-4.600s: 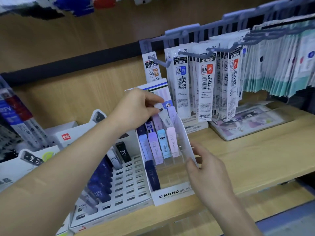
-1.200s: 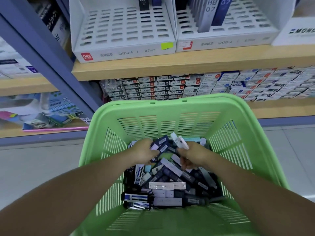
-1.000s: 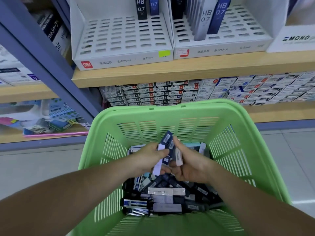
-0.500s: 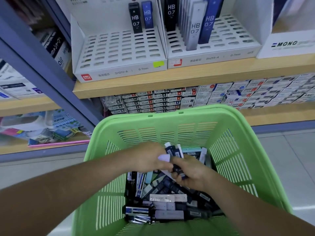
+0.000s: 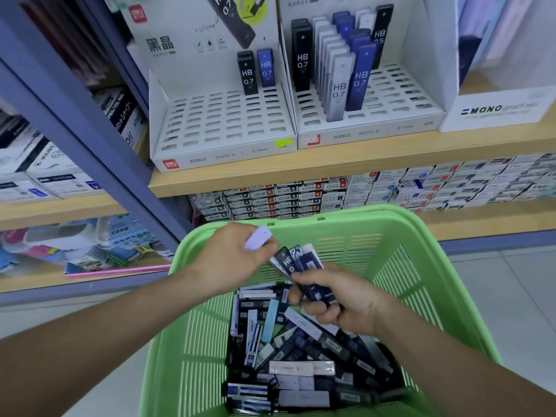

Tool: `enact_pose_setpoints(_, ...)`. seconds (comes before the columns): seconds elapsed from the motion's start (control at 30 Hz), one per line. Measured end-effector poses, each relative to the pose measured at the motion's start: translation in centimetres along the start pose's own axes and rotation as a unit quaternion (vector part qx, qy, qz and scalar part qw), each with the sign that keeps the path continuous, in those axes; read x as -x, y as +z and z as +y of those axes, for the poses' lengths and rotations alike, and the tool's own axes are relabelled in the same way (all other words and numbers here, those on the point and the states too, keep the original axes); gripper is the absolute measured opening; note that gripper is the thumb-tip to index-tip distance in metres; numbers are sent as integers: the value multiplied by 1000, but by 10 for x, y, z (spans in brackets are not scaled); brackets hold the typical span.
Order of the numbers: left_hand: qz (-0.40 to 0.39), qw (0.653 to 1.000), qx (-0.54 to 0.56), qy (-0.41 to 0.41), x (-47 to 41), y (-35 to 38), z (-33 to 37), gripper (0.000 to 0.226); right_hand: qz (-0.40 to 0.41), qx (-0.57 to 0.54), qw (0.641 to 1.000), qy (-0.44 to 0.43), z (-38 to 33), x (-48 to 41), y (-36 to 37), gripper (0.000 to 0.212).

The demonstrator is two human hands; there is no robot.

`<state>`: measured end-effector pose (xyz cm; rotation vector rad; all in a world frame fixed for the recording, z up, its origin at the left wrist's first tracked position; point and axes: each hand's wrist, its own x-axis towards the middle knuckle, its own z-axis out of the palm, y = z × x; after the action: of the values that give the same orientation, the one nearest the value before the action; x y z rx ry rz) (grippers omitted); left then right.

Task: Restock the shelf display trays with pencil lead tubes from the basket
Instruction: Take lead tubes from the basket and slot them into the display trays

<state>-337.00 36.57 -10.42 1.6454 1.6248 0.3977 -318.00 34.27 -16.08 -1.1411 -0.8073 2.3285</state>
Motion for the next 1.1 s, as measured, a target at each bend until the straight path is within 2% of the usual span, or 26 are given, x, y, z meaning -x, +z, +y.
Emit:
enact_pose_setpoints(0.13, 110, 992, 14, 66, 3, -28, 23, 21, 28, -12, 996, -81, -25, 9, 6, 37)
enact_pose_setpoints(0.27, 191, 964, 154, 99, 3, -58, 42, 13, 34, 52, 986, -154, -60, 27, 15, 38)
enact_pose_setpoints(0.37, 218, 940, 229, 131, 7, -71, 58, 11, 21, 107, 970, -219, -89, 40, 30, 29)
enact_pose_setpoints(0.47, 237, 923, 256, 160, 10, -81, 79, 11, 41, 164, 950, -264, -110, 53, 48, 7)
enact_pose_setpoints(0.53, 244, 916, 266, 178, 11, -85, 91, 11, 59, 225, 932, -277, -119, 63, 61, 14)
enact_pose_setpoints(0.63, 245, 908, 278, 197, 10, -86, 106, 10, 102, 309, 896, -303, -128, 69, 76, 14)
enact_pose_setpoints(0.7, 242, 902, 291, 209, 8, -87, 116, 9, 137, 310, 884, -320, -132, 69, 83, 13)
enact_pose_setpoints(0.77, 243, 897, 297, 220, 8, -89, 125, 9, 167, 277, 888, -327, -137, 71, 85, 30)
enact_pose_setpoints(0.83, 242, 892, 306, 227, 7, -93, 133, 10, 171, 245, 899, -319, -147, 80, 87, 25)
enact_pose_setpoints(0.93, 231, 885, 332, 233, 7, -92, 146, 14, 129, 179, 933, -283, -163, 98, 87, 11)
enact_pose_setpoints(1.03, 197, 892, 334, 231, 8, -83, 162, 15, 102, 164, 945, -265, -173, 117, 91, 12)
enact_pose_setpoints(1.1, 147, 903, 344, 212, 8, -78, 175, 23, 123, 151, 944, -265, -174, 127, 90, 16)
